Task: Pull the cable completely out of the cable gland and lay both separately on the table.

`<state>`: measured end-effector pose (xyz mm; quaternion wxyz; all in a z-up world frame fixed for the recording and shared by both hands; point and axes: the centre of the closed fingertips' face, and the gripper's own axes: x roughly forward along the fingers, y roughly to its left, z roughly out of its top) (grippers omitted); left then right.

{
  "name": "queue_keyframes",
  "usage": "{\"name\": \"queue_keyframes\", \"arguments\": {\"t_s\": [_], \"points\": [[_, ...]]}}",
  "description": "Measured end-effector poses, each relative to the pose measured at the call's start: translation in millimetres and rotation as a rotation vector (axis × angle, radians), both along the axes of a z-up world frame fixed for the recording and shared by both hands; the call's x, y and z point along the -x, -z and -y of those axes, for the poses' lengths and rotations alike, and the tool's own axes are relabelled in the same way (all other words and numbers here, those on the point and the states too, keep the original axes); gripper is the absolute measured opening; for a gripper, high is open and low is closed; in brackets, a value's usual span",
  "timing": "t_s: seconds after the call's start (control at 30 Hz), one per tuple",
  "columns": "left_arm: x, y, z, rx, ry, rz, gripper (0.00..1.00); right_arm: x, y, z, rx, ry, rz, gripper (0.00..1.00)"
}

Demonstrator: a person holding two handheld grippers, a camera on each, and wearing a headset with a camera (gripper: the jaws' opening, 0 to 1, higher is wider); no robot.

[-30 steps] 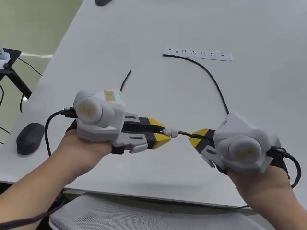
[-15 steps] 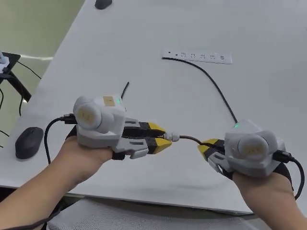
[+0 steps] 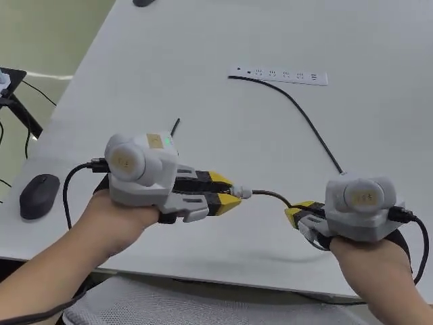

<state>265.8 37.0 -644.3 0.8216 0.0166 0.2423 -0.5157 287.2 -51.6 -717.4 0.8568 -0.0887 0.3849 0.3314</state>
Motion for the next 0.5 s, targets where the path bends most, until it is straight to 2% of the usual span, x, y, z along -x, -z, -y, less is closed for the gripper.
{"name": "queue_keyframes", "arguments": {"t_s": [0.5], "points": [[-11.4,-1.4,-4.8,0.0,-0.023,-0.002,0.15,2.6,-12.4,3.0,0.035,-0.078,0.082,0.01]]}}
